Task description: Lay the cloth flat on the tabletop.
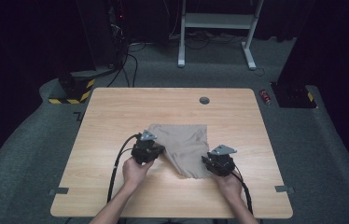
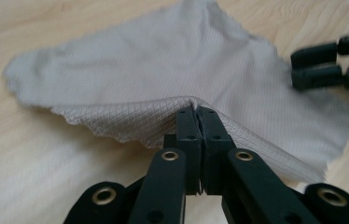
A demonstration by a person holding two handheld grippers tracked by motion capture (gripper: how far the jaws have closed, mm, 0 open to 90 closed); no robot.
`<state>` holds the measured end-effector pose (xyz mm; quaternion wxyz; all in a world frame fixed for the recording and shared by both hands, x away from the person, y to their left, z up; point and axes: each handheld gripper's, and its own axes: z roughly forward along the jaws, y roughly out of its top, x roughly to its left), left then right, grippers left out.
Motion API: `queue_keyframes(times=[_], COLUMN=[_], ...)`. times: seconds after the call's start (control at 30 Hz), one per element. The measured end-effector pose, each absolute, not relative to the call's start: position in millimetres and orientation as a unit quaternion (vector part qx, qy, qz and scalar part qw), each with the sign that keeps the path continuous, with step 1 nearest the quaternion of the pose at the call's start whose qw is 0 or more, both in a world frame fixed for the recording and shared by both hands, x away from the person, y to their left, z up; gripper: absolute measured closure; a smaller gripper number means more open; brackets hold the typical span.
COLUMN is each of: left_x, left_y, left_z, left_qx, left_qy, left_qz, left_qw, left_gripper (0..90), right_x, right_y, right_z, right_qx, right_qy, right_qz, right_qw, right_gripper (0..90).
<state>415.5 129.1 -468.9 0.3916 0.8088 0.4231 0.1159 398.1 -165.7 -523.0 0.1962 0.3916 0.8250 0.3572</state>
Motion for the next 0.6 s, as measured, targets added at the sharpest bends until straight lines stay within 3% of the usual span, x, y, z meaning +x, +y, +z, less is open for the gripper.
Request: queue_keyframes(times=[0.3, 0.5, 0.6], left_x=[471, 459, 450], left_y=[89, 87, 91], left_z=[-488, -494, -487], left_qx=[0.824, 0.832, 0.833], left_qy=[0.436, 0.426, 0.417], left_qz=[0.102, 0.114, 0.128], left_qw=[0.347, 0.336, 0.34], left_gripper=[86.8, 68.9, 66.4], right_x=[398, 398, 398], right_y=[-166, -166, -166], right_z=[-523, -523, -523], right_qx=[0.392, 0.393, 0.392], right_qy=[0.825, 0.825, 0.825], right_qz=[0.356, 0.357, 0.357], right_qw=[0.196, 0.196, 0.197], right_gripper=[66.1, 66.1, 66.1])
